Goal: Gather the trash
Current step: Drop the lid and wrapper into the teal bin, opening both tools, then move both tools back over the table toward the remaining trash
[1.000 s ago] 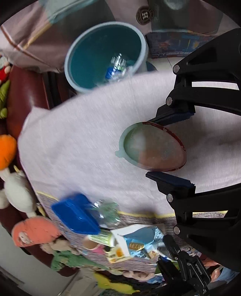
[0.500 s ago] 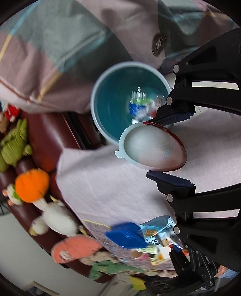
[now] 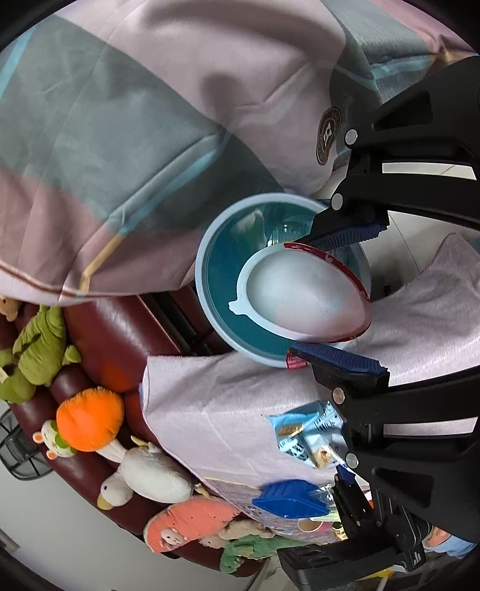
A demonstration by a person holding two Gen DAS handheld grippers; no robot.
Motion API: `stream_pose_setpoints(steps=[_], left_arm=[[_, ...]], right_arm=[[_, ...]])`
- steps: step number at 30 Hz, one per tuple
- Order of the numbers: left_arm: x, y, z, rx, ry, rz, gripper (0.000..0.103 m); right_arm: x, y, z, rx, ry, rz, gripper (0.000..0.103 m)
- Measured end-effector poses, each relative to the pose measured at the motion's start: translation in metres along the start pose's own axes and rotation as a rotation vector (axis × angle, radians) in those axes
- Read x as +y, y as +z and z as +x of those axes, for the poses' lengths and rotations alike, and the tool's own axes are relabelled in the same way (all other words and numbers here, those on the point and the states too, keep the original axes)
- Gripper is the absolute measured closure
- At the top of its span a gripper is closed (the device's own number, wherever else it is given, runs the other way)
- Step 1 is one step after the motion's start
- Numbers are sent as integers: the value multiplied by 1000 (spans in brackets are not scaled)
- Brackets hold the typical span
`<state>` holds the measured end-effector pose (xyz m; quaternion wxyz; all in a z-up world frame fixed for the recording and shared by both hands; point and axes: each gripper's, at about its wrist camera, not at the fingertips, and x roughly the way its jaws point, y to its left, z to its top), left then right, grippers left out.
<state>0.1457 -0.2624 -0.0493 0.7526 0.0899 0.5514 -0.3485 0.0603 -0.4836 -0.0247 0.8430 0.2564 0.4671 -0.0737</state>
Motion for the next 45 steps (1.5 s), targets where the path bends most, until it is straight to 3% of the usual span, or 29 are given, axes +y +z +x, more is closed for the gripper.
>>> stream_pose_setpoints(steps=[2,5,7,13,19,24,26,28,34,45], left_arm=[[-4,5,8,11,2,-1,65],[-7,13,16,8,21,-13,42],[-7,16,21,2,22,-20,36],[-3,15,33,28,23,-39,30],[0,8,27,15,37,-44,17],[10,-1,20,11,41,-67,15],[14,-3,18,11,36,-78,15],[19,-7,15,9,34,-86,15],[28,-17,8,-1,31,-110,15],[49,-46,-25,-44,33,-153,15]], right_arm=[[-6,3,1,0,2,10,56],[-12,6,2,-1,0,16,56],[-13,7,4,2,0,16,56],[-14,8,11,20,-2,9,56],[-9,10,18,34,-5,2,56],[-2,11,26,50,-13,-13,51],[2,11,28,53,-16,-14,39],[5,11,29,53,-19,-16,36],[13,8,29,64,-33,-20,30],[43,-10,24,98,-35,-54,28]])
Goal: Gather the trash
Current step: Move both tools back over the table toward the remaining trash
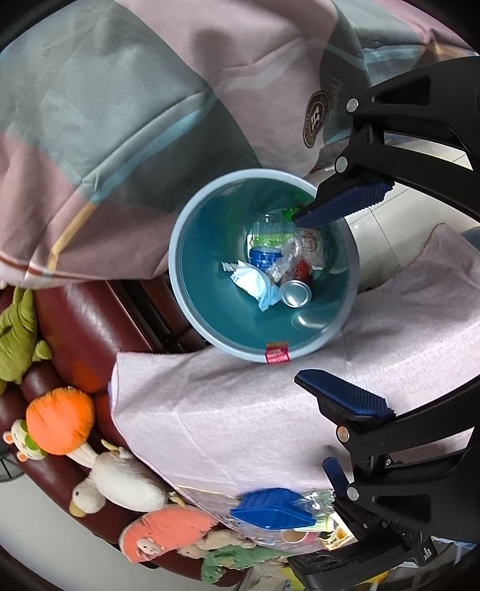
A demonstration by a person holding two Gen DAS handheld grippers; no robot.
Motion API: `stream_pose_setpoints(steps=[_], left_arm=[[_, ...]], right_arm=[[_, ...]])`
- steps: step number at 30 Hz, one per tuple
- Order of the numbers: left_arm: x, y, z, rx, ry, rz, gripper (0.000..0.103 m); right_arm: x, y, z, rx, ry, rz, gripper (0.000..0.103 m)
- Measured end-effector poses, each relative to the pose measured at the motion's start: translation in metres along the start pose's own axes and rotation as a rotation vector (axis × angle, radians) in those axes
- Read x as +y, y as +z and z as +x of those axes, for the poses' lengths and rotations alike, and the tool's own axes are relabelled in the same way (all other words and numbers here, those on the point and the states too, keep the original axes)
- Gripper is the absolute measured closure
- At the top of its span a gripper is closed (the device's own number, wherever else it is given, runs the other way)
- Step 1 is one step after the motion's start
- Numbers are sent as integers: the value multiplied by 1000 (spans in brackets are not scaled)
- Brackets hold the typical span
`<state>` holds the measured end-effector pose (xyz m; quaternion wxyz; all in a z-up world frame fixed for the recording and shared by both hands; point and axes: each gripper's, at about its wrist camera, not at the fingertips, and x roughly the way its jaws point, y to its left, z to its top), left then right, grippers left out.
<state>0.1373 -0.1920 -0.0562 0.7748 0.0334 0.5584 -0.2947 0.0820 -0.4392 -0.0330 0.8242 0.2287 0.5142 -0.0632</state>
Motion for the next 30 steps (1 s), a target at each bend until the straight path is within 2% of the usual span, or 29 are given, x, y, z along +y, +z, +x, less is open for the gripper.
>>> stream_pose_setpoints(steps=[8,16,25,30], left_arm=[[37,-27,-42,-58,28,-63,15],[80,-62,-90,-124,89,-131,15],[140,-114,-146,-222,215,-229,14],[176,-140,-161,-228,294,-295,14]], right_arm=[[44,-17,-9,6,16,-63,28],[99,-39,-16,22,40,-154,28],[160,-71,-9,70,67,-253,27],[186,-87,2,107,83,-291,27]])
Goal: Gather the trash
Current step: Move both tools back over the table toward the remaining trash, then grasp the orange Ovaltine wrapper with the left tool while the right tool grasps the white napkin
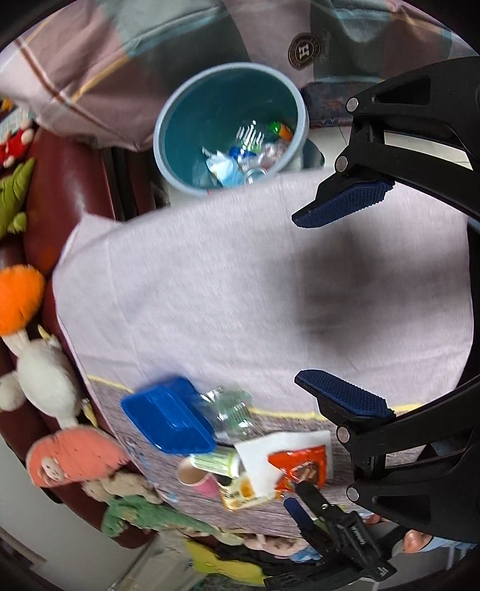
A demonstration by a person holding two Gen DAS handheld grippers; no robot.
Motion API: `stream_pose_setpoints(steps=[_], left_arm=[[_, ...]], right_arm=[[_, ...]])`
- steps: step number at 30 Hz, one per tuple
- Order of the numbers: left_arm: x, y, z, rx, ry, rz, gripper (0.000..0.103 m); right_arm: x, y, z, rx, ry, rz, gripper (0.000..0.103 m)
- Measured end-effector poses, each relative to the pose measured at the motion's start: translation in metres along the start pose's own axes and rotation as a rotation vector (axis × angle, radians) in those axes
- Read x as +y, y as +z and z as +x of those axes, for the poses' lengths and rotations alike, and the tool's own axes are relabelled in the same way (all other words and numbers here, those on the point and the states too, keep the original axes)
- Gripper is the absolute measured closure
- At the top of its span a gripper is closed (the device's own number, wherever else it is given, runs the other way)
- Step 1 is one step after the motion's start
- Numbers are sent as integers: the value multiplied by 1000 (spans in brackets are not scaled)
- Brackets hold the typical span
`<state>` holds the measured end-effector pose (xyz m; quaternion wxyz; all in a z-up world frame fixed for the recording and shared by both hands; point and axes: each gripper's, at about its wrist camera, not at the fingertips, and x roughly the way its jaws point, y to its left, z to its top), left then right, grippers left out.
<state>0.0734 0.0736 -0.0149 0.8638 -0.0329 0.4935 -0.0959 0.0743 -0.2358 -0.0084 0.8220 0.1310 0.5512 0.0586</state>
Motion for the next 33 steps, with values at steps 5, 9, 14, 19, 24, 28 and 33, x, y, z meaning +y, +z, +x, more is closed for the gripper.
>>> stream_pose_setpoints(steps=[5,9,14,19,24,28,33], left_arm=[[30,-13,7,28,27,-56,13],[33,-19,17,52,34,-56,13],[32,-21,34,76,59,-50,13],[36,-23,47,92,43,-72,14],[37,-24,46,65,22,-71,39],[40,-27,39,44,-8,-78,65],[54,-29,15,11,-75,-97,68]], right_arm=[[20,-6,17,37,12,-21,27],[31,-9,29,62,20,-30,27],[40,-10,41,86,26,-42,27],[42,-9,50,106,27,-44,27],[47,-7,57,122,22,-52,27],[58,-8,60,131,23,-71,27],[84,-12,65,143,34,-125,27]])
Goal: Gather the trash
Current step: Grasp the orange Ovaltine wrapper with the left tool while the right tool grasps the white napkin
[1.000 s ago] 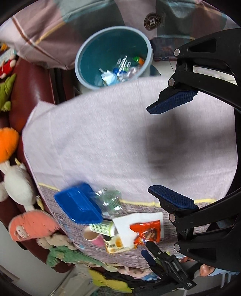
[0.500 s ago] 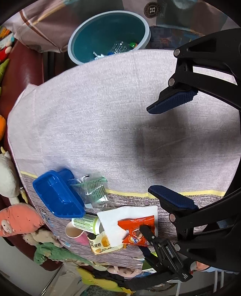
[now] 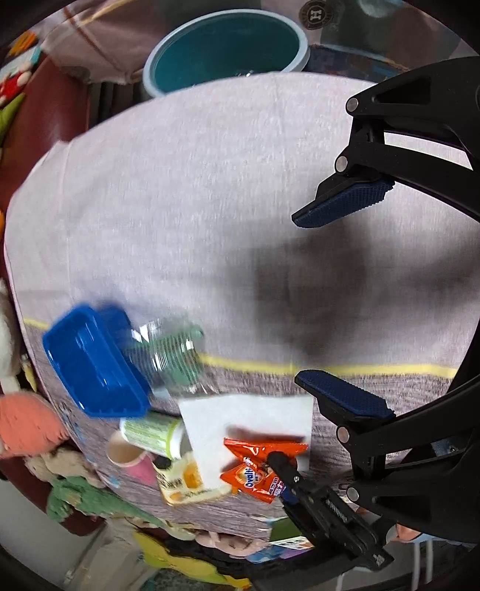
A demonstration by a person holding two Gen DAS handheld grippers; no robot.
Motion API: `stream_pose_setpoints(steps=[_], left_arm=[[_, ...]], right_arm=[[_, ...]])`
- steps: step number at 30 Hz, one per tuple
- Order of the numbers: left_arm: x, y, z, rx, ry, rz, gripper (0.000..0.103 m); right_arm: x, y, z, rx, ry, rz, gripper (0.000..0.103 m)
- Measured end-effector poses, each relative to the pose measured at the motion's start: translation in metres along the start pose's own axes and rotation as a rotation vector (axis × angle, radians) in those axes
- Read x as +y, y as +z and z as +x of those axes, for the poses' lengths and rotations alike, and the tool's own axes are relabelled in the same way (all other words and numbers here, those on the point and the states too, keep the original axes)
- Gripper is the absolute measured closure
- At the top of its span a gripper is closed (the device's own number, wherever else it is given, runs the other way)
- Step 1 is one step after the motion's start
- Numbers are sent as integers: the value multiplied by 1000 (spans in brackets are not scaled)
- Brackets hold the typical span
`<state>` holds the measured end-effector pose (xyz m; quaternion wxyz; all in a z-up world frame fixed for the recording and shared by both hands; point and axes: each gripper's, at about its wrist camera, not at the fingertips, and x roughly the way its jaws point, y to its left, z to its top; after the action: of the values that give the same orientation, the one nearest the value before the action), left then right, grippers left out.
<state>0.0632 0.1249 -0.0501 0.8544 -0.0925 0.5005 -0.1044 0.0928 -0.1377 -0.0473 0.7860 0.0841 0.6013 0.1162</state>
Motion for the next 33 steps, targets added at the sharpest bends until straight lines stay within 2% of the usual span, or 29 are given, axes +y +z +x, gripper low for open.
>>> stream_pose_setpoints(steps=[6,11,16,22,26,27,30,32,33], left_arm=[[39,-2,-25,-51,5,-68,68],[71,-5,-32,-66,0,-137,68],[91,-6,-33,-71,-11,-162,68],[106,-5,-27,-57,-22,-182,68],[108,-5,-25,-53,-26,-191,68],[108,-6,-25,-52,-27,-193,68],[105,-6,-26,-53,-28,-194,68],[100,-8,-27,-53,-29,-187,68],[98,-8,-29,-55,-29,-183,68]], right_arm=[[47,1,16,28,16,-100,27],[92,0,41,60,28,-192,27],[129,5,67,68,25,-273,27],[144,13,91,51,-19,-308,27],[152,7,94,9,-75,-371,29],[154,4,94,0,-92,-392,31],[156,-3,90,-27,-112,-432,50],[151,-4,84,-21,-81,-427,86],[148,-5,82,-13,-65,-418,88]])
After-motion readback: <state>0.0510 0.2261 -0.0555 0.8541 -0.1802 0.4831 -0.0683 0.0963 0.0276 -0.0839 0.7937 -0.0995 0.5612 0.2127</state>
